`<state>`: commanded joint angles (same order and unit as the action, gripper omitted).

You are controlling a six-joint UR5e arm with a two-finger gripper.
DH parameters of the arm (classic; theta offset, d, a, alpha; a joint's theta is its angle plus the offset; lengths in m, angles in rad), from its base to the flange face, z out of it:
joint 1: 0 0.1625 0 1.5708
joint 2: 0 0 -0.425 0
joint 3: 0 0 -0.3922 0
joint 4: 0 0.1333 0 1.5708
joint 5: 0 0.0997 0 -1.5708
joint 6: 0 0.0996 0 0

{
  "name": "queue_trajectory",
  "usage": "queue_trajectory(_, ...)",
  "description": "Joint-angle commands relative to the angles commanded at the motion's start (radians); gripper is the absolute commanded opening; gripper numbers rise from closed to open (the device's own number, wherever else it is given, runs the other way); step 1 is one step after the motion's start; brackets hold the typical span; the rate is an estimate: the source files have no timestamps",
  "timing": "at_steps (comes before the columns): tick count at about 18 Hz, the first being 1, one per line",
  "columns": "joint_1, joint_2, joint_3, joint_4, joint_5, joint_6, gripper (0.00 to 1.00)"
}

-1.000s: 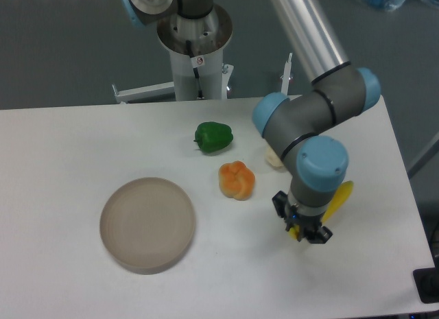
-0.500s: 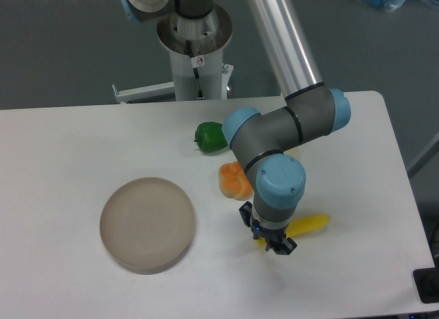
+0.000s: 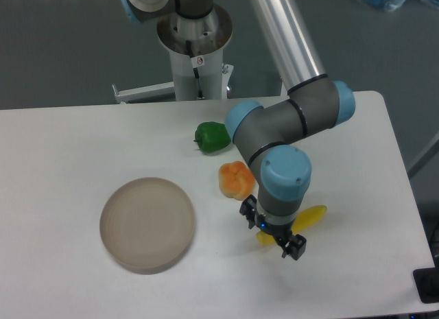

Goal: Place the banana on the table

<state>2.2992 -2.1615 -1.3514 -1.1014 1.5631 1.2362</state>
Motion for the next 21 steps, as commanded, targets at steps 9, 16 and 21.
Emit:
queue_trajectory(9,0.131,0.063,-0.006,-0.086,0.006,0.182,1.00)
queue_trajectory(16,0.158,0.072,-0.017,-0.104,0.005,0.243,1.00)
queue_trajectory(21,0.158,0.068,-0.021,-0.101,0.005,0.243,1.00)
